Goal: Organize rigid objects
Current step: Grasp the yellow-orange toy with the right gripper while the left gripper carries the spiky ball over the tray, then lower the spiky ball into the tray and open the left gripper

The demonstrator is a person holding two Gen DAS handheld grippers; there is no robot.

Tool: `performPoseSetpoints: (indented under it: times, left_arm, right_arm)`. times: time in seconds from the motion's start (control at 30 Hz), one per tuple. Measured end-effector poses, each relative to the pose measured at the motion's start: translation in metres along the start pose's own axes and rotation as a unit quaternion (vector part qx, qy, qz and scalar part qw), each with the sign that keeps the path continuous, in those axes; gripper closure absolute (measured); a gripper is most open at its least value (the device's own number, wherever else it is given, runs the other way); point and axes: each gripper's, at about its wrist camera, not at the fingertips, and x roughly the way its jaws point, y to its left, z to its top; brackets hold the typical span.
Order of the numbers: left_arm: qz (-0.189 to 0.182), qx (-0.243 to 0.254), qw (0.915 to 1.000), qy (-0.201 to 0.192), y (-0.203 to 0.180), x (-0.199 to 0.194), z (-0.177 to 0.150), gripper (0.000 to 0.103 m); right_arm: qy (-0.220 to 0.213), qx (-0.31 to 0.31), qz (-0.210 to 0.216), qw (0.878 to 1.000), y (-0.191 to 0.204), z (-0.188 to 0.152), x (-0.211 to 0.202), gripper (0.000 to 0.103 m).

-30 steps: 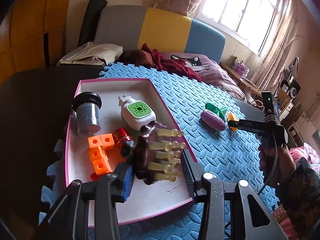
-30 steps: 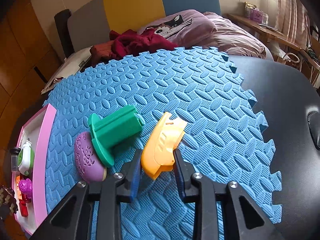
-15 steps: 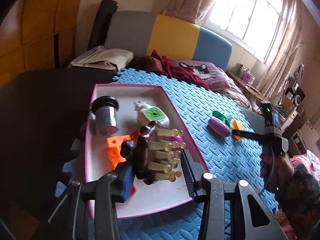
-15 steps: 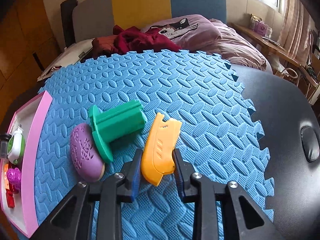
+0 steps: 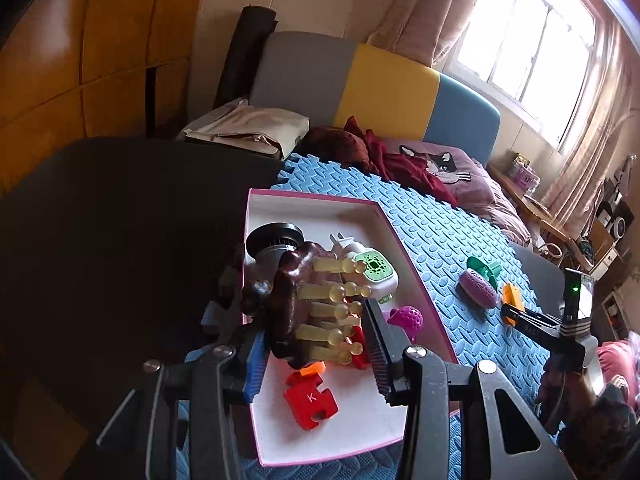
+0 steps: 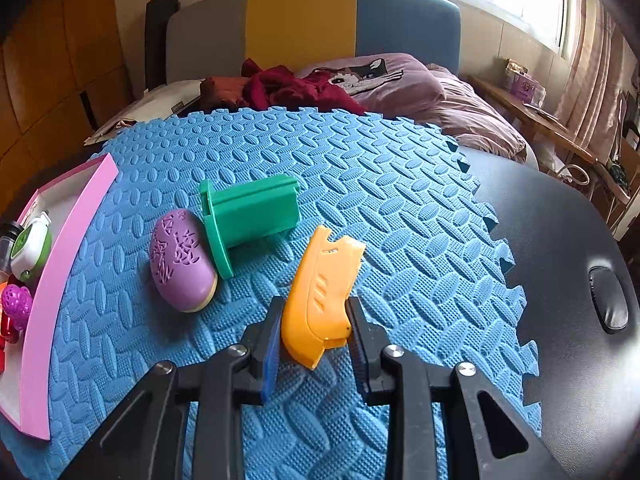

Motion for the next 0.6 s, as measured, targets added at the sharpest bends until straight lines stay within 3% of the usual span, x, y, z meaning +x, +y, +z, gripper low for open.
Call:
performPoseSetpoints:
  times: [0.6]
  left_arm:
    - [0.020,0.004,0.9995,0.022,-0.008,0.021,0.001,0.059]
  right_arm:
    - [-0.001,0.001,0.001,1.000,-0.001,0.000,0.000,0.074]
